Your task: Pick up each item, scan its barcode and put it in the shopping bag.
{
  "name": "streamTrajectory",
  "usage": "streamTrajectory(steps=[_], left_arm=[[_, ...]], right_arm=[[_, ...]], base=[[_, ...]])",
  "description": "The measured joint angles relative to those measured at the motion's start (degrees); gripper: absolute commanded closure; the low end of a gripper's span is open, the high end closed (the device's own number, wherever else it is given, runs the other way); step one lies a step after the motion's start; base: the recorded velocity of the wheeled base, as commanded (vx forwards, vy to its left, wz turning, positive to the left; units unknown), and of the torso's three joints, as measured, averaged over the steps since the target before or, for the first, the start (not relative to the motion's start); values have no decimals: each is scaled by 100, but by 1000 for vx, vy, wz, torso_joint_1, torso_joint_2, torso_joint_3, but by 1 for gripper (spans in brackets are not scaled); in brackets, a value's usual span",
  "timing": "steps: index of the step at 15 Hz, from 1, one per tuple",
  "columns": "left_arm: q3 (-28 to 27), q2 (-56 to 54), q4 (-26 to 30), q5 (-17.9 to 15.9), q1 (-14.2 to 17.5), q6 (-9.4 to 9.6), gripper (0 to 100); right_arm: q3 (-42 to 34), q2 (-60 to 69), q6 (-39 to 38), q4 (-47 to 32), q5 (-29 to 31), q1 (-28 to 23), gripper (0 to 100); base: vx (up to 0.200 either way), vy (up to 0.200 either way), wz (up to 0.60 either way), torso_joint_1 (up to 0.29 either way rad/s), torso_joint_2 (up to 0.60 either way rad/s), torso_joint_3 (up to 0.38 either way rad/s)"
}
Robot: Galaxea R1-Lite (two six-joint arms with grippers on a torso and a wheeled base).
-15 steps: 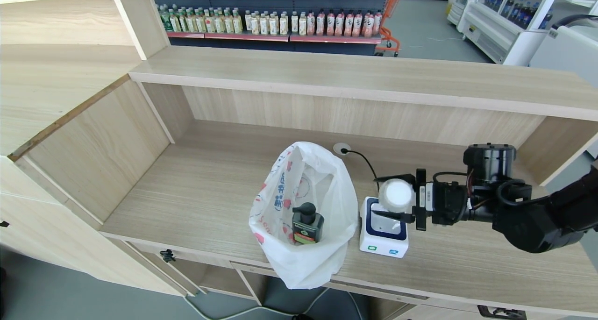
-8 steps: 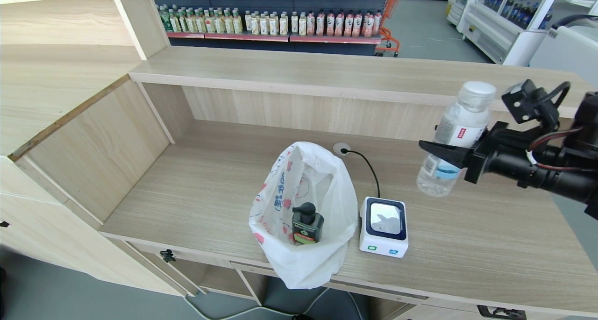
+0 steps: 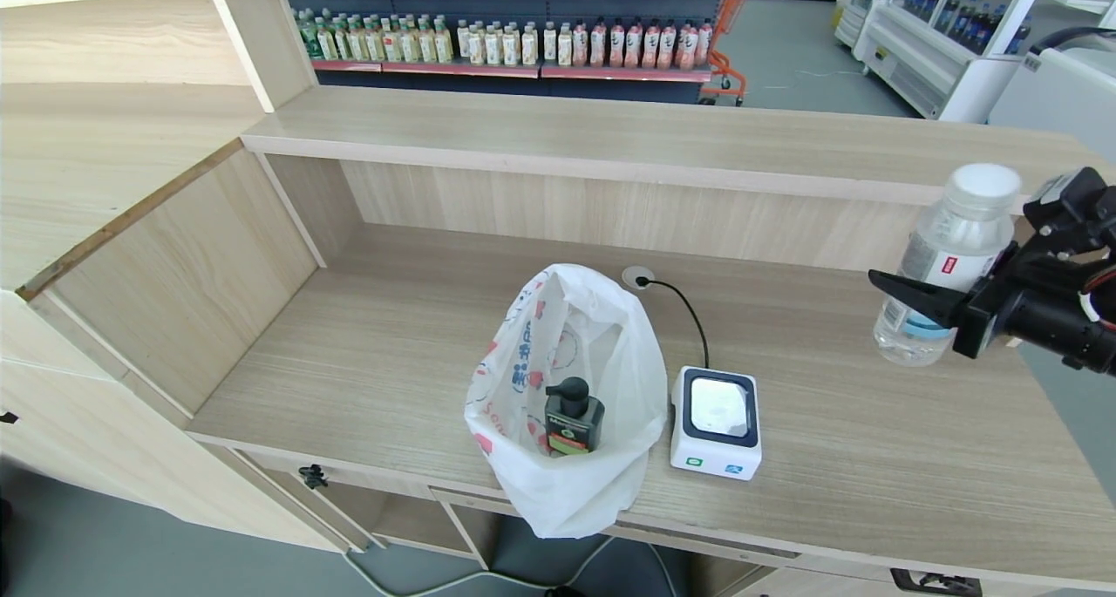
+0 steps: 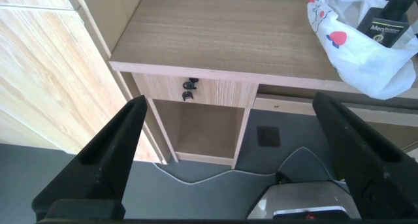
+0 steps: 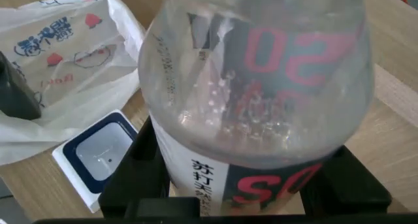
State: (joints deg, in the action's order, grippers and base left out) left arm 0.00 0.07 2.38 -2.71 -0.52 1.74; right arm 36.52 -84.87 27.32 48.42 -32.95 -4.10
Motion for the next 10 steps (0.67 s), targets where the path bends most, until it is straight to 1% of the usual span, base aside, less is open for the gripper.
streamTrajectory(steps=[4, 7, 8, 10], left_arm=[[0, 0, 0, 0, 0, 2, 0], [0, 0, 0, 0, 0, 2, 0], [0, 0, 0, -2, 0, 2, 0], [0, 2, 0, -2, 0, 2, 0]], right_arm=[[-28, 72, -4, 51, -2, -111, 100], [-11, 78, -215, 77, 6, -155, 100], [16, 72, -628, 90, 0, -146, 100], [96, 41, -1927, 205, -13, -45, 100]], base=[[0, 0, 0, 0, 0, 0], [0, 0, 0, 0, 0, 0], [0, 0, 0, 0, 0, 0], [0, 0, 0, 0, 0, 0]])
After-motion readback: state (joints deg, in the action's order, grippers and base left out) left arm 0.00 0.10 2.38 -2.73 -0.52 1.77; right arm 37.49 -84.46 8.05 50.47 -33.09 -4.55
